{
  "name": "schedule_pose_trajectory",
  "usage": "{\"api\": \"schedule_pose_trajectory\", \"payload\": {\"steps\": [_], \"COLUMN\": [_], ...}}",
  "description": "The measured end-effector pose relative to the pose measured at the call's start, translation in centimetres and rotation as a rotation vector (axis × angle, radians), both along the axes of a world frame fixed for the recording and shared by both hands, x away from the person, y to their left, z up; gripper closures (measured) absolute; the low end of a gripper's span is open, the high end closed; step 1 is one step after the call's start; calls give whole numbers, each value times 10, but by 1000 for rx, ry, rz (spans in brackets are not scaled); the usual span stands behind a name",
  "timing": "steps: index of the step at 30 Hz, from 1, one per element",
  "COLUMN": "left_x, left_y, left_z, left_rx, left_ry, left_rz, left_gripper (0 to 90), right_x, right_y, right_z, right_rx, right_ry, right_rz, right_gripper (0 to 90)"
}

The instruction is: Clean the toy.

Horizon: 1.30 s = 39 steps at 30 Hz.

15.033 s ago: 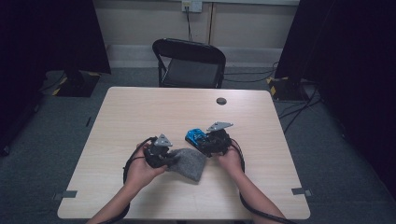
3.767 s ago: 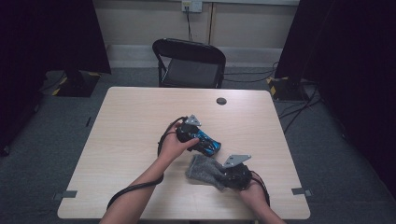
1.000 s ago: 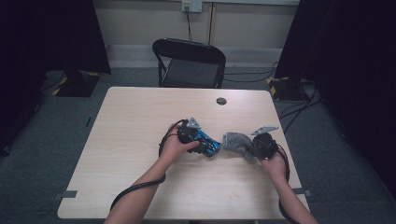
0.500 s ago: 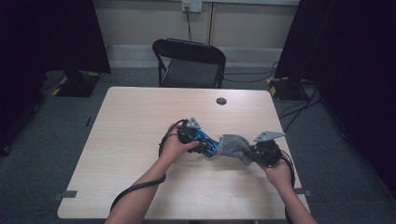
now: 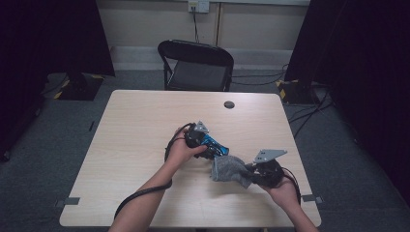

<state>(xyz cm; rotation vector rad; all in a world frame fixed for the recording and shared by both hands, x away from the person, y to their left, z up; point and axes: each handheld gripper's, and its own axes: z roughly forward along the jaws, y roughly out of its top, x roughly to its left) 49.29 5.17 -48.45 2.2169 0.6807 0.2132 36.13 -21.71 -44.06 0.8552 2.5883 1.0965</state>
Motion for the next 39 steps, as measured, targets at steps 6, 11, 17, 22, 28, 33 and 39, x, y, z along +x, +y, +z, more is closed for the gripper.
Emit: {"api": "schedule_pose_trajectory", "payload": {"steps": [6,11,17,22,28,33,39], "left_x": [-1,-1,-1,-1,-1,-2,-2], "left_y": [1,1,1,2,2,1,1], "left_z": [-1,-1,-2,-2,-2,-2,-1], "left_rx": [-10,-10,-12,-13,-10,-15,-12], "left_ry": [-3,-7,-10,-11,-10,-11,-9], "left_rz": [3,0,-2,-2,-3,-2,1], "left_gripper": [92,92,93,92,92,92,92], "right_x": [-4,-7,-5,-1,6,9,16], "right_y": [17,30,40,41,33,28,20], "right_z": [-6,-11,-25,-32,-33,-34,-33], "right_rx": [2,5,-23,-59,-51,-70,-101], "right_ry": [21,30,55,67,81,71,41], "right_rz": [60,105,134,130,95,66,27], "right_gripper": [758,758,755,753,753,753,754]}}
